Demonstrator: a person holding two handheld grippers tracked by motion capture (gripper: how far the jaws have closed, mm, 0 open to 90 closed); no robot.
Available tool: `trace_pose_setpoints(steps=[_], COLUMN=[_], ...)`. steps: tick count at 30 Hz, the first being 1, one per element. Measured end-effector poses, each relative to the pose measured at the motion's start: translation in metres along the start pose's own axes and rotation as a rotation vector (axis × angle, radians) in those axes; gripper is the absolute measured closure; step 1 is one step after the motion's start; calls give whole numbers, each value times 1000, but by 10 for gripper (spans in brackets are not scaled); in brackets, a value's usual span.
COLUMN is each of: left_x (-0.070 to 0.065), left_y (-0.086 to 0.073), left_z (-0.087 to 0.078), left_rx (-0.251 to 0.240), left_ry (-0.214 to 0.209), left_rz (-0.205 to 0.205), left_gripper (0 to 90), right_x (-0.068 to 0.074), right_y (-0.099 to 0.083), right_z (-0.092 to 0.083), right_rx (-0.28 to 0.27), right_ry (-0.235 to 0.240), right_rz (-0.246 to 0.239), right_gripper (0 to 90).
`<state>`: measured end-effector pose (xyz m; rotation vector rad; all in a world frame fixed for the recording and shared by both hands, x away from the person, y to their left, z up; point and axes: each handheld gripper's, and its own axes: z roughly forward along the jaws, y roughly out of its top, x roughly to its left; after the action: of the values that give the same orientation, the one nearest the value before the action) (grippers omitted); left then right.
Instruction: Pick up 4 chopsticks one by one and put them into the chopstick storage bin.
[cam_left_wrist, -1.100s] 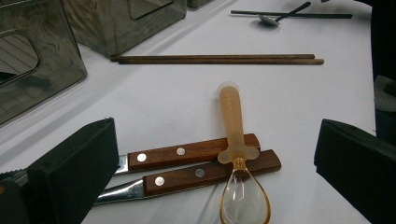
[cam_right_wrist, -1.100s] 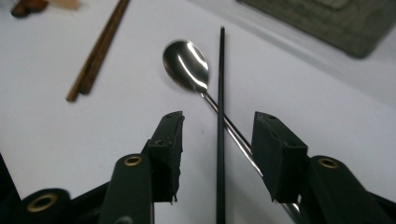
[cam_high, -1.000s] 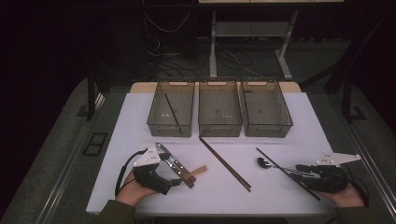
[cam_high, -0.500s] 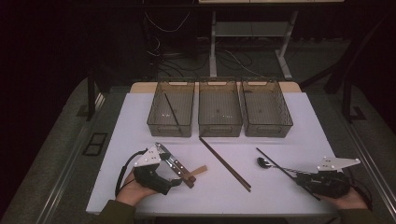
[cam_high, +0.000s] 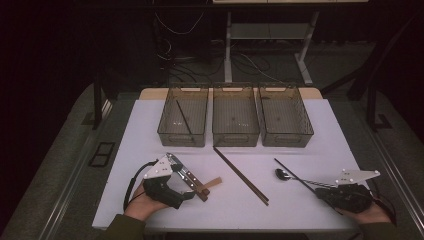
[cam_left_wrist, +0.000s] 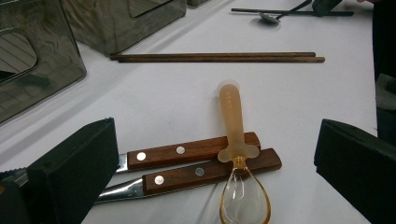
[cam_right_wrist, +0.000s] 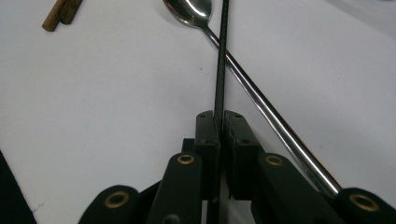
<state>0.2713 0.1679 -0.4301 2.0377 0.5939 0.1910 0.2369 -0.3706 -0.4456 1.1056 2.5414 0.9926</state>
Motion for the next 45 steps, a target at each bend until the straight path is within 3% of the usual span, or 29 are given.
trace_pose_setpoints(steps=[24,45], left_x=[0,-1], left_y=[0,0], left_z=[0,1], left_rx=[-1,4], left_ry=[-1,-2], left_rz=[1,3], left_gripper=[0,0], right_x=[-2,-12], right_y=[3,19], right_z=[-4,-24], right_rx=[-17,-185], right_ry=[3,27], right_rz=[13,50], right_gripper=[856,856])
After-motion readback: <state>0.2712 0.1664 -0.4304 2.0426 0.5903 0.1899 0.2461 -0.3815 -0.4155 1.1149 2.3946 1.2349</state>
